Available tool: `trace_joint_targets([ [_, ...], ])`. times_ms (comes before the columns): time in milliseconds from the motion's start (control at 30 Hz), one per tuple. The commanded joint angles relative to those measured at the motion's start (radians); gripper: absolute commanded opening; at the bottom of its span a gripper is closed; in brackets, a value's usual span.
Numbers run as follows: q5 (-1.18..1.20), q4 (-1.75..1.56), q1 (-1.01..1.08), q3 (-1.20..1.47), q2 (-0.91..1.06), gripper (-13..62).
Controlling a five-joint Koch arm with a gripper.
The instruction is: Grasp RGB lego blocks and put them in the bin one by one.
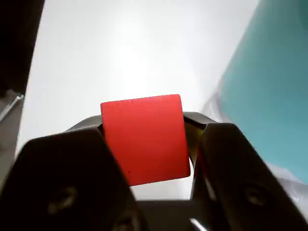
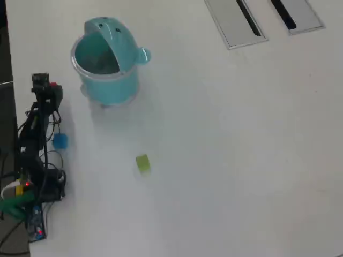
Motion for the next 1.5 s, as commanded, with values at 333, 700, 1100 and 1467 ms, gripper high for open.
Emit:
trace_joint_targets([
  [333,0.009,-0.094,0.021,-0.515,0.081,9.9],
  [700,0.002,-0.061,0.106,-0.792,-0.072,9.9],
  [1100,0.002,-0.021,0.287,-0.985,-0.272,10.1],
  [1467,-0.060,-0.025,0.373,-0.896,-0.258,17.7],
])
